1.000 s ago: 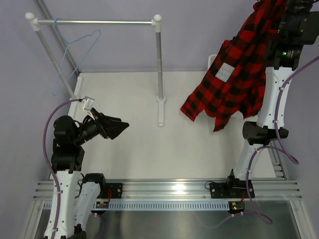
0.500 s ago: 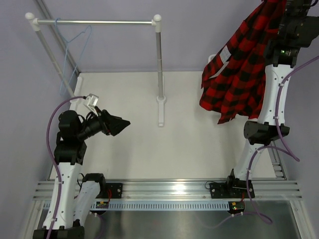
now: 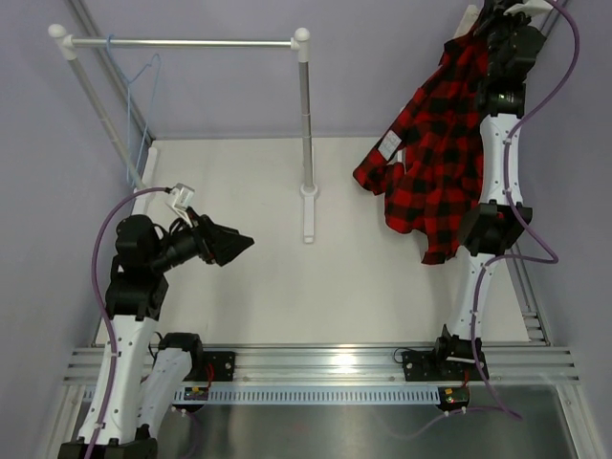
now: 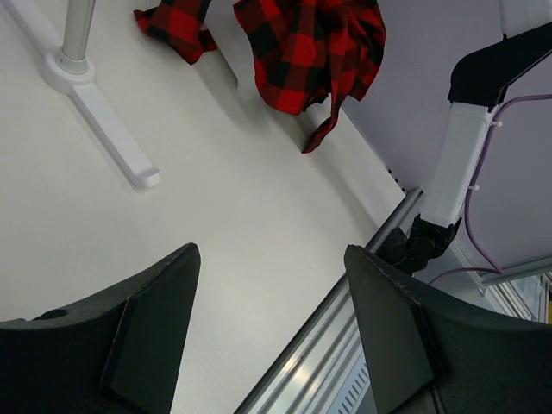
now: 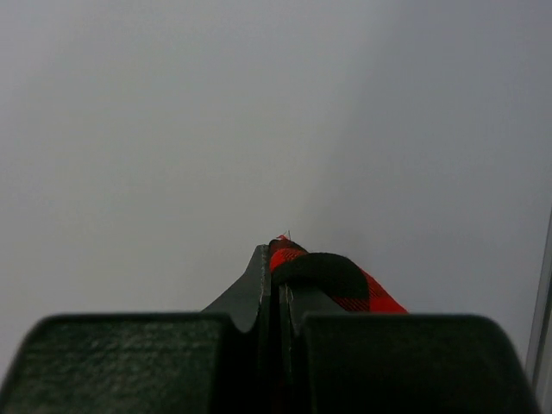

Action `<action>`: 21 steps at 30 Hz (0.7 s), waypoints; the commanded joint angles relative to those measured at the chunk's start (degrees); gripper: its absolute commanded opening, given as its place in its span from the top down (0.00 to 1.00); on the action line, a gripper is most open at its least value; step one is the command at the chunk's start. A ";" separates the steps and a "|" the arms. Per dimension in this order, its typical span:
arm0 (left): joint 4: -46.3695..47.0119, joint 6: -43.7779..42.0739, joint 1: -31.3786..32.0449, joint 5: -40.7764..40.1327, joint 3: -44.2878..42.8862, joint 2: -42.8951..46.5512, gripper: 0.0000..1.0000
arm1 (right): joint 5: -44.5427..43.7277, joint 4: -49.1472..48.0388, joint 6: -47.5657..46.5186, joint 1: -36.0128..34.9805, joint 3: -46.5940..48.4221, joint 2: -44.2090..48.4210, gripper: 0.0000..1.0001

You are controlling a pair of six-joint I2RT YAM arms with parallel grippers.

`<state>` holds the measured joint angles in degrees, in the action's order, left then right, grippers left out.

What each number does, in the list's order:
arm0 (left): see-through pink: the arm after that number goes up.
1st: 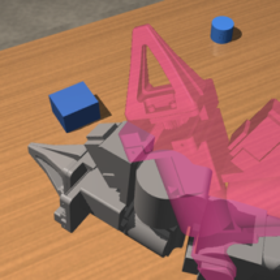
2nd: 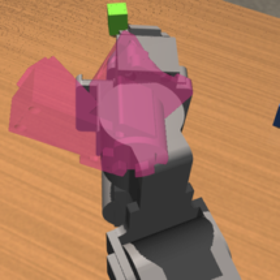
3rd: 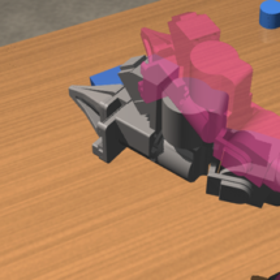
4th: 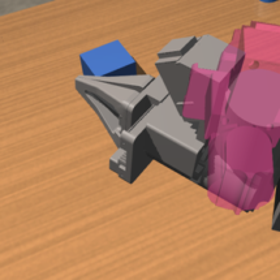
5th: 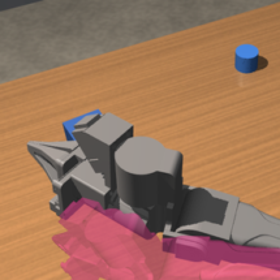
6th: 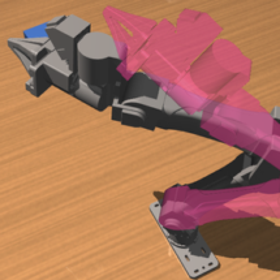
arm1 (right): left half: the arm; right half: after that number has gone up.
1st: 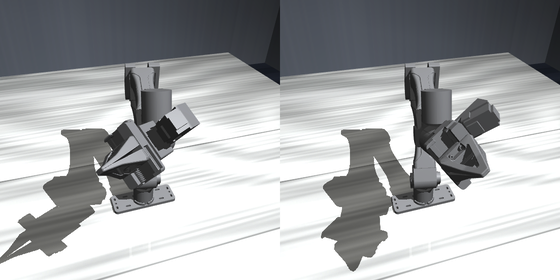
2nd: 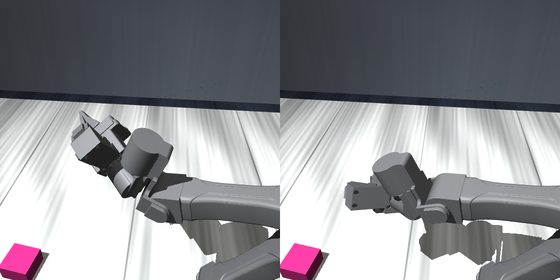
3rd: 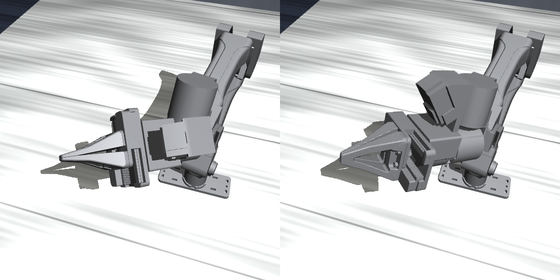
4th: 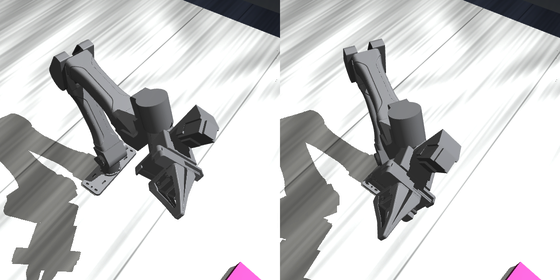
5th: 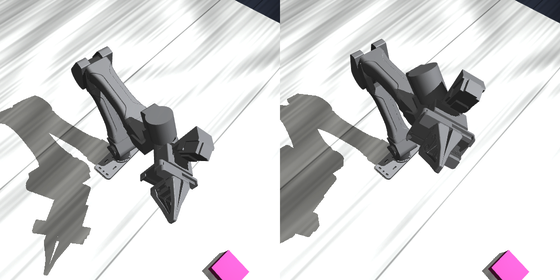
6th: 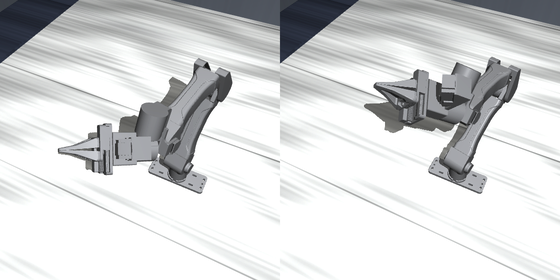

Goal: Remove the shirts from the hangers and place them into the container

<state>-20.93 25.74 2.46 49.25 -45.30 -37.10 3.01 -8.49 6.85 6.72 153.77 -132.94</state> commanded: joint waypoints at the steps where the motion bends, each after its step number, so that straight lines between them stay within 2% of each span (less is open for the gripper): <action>1: 2.38 0.62 0.88 1.10 -1.64 0.19 0.28 | 2.53 -5.22 0.00 -0.65 -1.97 11.98 1.00; 5: 5.28 3.61 1.23 2.69 -1.72 0.01 0.27 | 4.37 -0.39 0.18 -2.76 -3.04 19.02 1.00; 9: 6.33 6.07 1.58 3.91 -2.42 -0.25 0.20 | 8.41 5.05 0.44 -4.96 -4.09 27.19 1.00; 11: 10.19 9.67 1.67 4.80 -2.16 -0.43 0.18 | 9.91 7.60 1.14 -5.84 -6.10 32.38 1.00; 12: 12.73 11.68 1.67 7.23 -1.55 -0.60 0.17 | 11.57 8.13 2.80 -5.93 -6.99 34.14 1.00; 13: 16.41 18.32 1.85 8.74 -0.76 -0.86 0.15 | 12.54 9.62 3.69 -5.93 -7.95 37.55 1.00; 14: 26.63 22.39 1.93 9.54 0.20 -1.04 0.13 | 13.33 11.03 4.39 -6.19 -8.57 38.71 1.00; 16: 37.39 29.59 2.90 9.90 2.14 -1.48 0.08 | 16.23 14.54 7.37 -6.37 -8.84 42.13 1.00; 18: 40.69 30.51 4.65 11.64 1.53 -3.84 0.06 | 20.96 15.43 11.31 -6.37 -10.33 44.17 1.00; 21: 38.52 25.35 9.30 13.32 -1.71 -7.28 0.06 | 25.81 18.42 17.30 -6.37 -10.07 45.67 1.00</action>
<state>9.80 49.45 8.73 57.89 -44.34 -41.50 20.84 4.58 16.16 0.47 145.05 -85.41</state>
